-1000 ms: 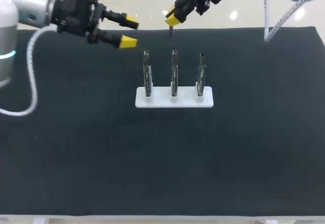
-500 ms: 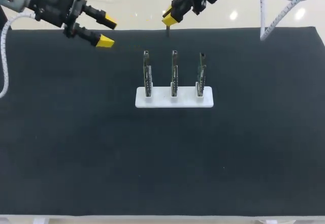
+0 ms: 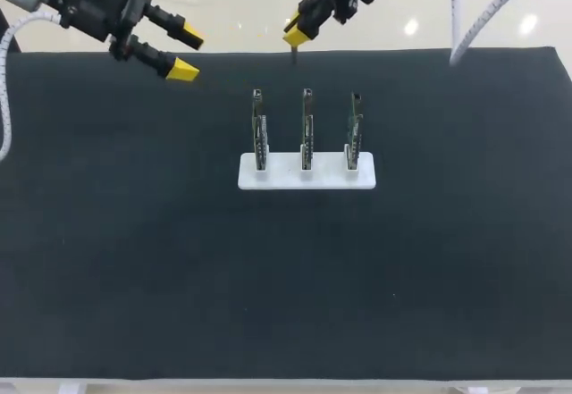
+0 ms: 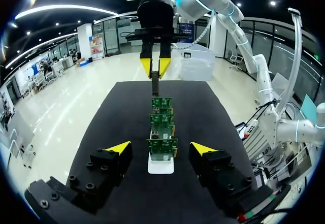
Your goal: Pick up the optical module with the left hand, and insert it into the network port with the right hand.
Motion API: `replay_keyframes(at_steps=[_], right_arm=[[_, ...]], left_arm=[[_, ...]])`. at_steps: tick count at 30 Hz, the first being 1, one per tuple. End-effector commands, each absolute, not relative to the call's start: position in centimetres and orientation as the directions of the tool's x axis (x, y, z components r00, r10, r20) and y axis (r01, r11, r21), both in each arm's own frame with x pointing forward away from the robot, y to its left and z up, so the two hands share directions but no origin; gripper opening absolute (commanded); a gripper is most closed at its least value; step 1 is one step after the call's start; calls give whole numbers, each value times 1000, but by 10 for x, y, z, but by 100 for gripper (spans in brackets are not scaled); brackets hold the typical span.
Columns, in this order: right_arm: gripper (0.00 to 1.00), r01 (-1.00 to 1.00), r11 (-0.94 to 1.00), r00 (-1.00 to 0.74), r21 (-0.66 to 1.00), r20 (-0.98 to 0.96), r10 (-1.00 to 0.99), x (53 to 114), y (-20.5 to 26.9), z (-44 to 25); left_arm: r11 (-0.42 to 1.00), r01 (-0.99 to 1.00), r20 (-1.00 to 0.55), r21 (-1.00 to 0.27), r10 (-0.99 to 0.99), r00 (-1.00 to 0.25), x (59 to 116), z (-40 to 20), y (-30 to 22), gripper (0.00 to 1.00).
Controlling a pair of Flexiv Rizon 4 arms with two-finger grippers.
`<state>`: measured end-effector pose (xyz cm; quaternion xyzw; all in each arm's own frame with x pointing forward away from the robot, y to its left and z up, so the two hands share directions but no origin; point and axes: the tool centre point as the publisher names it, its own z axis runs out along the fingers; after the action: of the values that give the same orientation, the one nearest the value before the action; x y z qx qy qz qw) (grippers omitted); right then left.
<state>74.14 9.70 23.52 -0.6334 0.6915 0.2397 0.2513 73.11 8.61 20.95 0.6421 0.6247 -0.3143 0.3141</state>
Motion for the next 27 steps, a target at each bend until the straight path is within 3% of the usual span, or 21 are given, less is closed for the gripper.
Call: replay_keyframes(at_steps=[1, 27], right_arm=[[0, -997, 66, -76, 39, -638, -766, 750, 86, 239], [0, -998, 31, -61, 60, -601, -797, 734, 20, 194]], left_arm=[[-24, 1000, -794, 9, 607, 22, 732, 210, 86, 100], [-24, 1000, -794, 9, 607, 22, 732, 210, 86, 100]])
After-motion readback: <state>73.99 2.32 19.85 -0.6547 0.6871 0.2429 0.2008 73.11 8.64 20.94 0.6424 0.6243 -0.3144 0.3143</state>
